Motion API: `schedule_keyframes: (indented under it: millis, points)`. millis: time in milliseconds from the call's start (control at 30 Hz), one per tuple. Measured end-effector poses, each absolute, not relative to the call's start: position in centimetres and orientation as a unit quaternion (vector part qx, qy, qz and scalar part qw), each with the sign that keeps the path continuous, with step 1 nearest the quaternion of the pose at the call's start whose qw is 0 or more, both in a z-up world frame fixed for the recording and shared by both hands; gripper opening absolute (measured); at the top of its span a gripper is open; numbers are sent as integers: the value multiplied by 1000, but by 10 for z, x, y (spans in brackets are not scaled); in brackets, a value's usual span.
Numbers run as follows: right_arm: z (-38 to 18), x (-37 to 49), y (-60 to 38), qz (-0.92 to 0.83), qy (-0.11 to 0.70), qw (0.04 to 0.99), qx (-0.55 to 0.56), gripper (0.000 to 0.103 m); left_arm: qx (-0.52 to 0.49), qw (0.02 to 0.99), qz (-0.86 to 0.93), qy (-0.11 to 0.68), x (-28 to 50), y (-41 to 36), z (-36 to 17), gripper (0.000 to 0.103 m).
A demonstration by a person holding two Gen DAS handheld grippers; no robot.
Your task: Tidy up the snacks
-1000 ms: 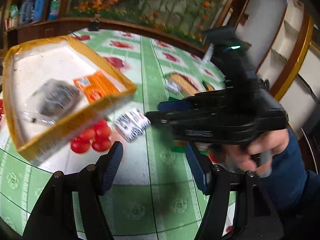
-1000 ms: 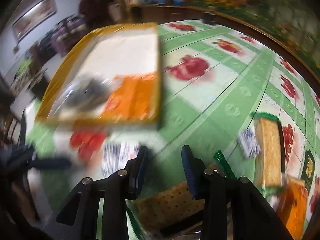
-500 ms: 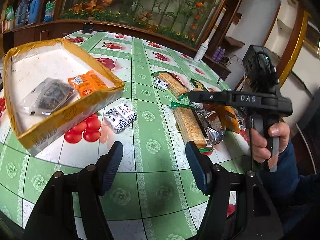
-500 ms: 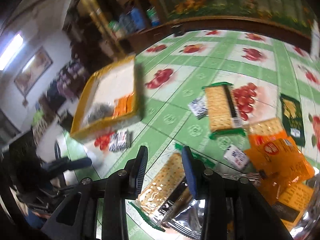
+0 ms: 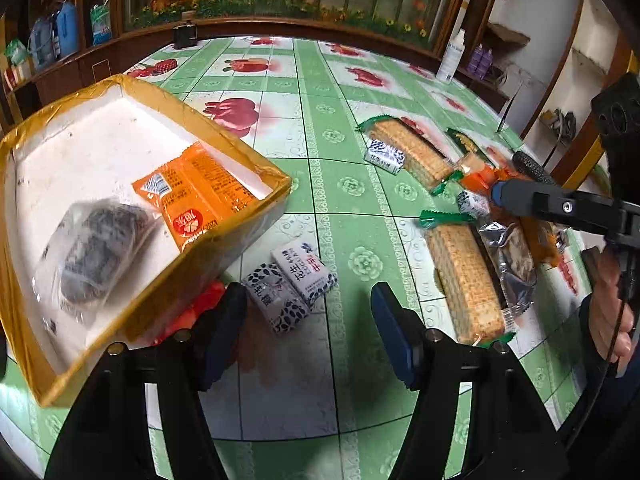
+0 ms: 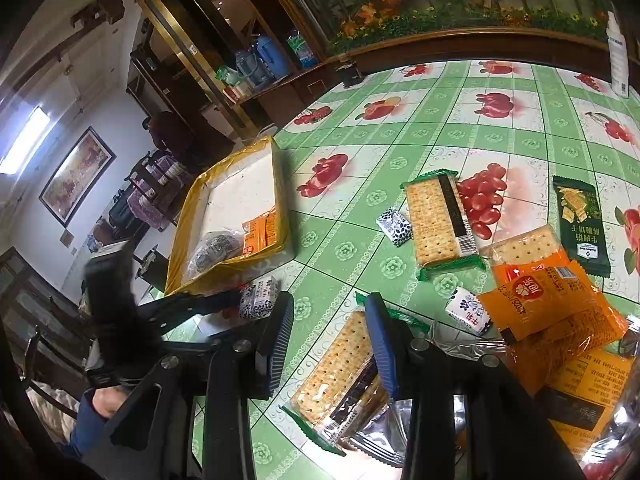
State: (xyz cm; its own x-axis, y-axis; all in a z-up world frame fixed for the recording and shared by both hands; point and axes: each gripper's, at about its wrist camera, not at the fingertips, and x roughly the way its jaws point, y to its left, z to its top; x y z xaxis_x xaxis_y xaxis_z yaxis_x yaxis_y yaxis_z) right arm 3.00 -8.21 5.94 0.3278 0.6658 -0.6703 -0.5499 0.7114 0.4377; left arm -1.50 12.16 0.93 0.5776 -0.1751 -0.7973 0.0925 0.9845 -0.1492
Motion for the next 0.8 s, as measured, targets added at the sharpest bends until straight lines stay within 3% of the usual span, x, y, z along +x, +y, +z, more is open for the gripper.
schedule_keyframes:
  millis: [100,200,633,800]
  points:
    - [59,30,-82,376,444,810,67,40,-29,890,-59,452,-18,120,10,29]
    - [57,30,-79,379,446,808,65,40,-43,891,-59,448,-25,124,10,19]
    - [53,25,-37,382,460,800,49,39,-20,890,-20,456,-14,123,10,18]
    - [49,25,-14,367,463,807,26,39,-67,894,-27,442,-27,138,13,17]
